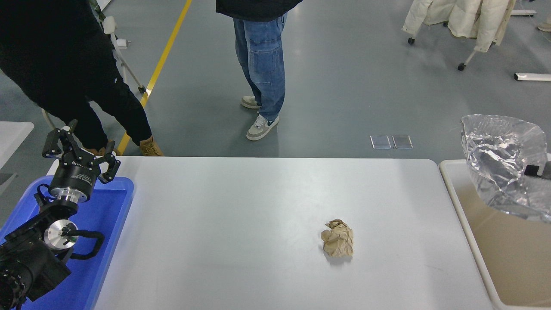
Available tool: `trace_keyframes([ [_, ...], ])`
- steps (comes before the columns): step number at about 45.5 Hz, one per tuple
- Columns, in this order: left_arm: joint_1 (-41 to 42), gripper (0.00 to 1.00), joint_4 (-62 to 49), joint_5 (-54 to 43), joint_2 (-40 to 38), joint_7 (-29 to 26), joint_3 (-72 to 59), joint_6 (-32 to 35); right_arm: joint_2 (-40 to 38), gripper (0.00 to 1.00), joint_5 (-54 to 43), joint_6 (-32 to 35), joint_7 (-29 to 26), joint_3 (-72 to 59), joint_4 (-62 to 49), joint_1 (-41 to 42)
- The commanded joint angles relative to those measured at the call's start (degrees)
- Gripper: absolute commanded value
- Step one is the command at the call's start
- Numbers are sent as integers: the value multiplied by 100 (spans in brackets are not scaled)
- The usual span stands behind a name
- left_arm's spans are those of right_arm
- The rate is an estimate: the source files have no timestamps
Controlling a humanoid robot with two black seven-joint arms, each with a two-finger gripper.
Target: Clean the table surface
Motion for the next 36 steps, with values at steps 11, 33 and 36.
trace_keyframes([
  [11, -2, 100, 4, 0, 0, 0, 0, 7, -116, 0, 66, 252, -5, -104, -105, 205],
  [33, -2, 100, 4, 0, 0, 0, 0, -2, 1746, 0, 303, -345, -57, -271, -3005, -23],
  [36, 7, 100, 4, 0, 0, 0, 0, -2, 1984, 0, 478, -705, -66, -280, -3357, -181],
])
